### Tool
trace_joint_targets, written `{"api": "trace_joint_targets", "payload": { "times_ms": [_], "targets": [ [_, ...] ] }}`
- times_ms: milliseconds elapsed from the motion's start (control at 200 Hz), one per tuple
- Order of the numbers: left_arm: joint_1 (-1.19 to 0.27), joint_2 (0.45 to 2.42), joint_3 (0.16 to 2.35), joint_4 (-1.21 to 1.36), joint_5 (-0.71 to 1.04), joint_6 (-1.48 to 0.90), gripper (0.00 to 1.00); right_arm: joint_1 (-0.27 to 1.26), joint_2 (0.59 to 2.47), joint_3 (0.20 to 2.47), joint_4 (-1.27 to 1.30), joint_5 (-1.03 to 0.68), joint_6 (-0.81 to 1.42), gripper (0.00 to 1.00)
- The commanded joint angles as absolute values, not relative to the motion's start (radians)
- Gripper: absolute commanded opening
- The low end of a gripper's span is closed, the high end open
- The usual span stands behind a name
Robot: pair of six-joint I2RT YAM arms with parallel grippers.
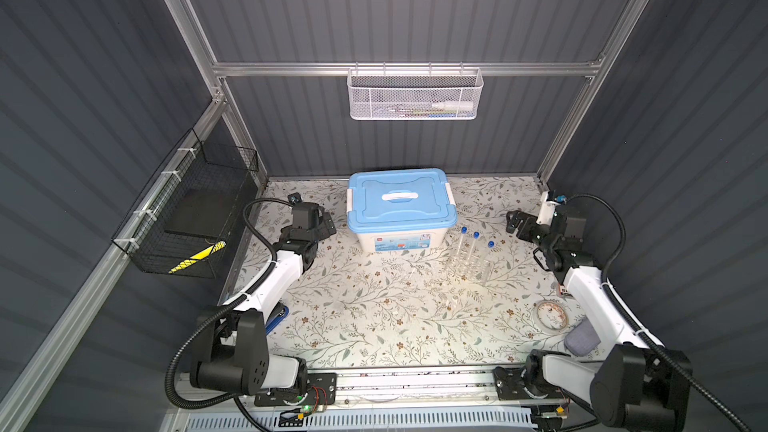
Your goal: Organize the chemistry lab equipment
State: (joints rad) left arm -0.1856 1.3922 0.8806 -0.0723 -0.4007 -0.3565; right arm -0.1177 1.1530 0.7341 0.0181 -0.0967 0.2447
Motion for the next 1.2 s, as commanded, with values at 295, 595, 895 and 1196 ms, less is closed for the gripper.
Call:
{"api": "trace_joint_targets", "payload": {
  "times_ms": [295,595,895,1196],
  "targets": [
    [-0.141,1.454,0.676,0.258,-0.536,-0.148,1.00,-0.124,1.067,0.365,0.555,0.053,0.125,0.99],
    [-0.118,1.553,0.547,0.588,-0.433,-0.034,1.00,-0.124,1.252,0.187,1.037,-0.022,0.112,0.99],
    [-0.111,1.636,0.511,0.770,-0.364,-0.006,1.00,-0.123,1.459,0.179,1.254,-0.055,0.114,0.99],
    [-0.093,1.709,0.480,0.902,-0.284,0.003,1.00,-0.124,1.452,0.270,1.065,-0.090,0.101,0.99]
  ]
}}
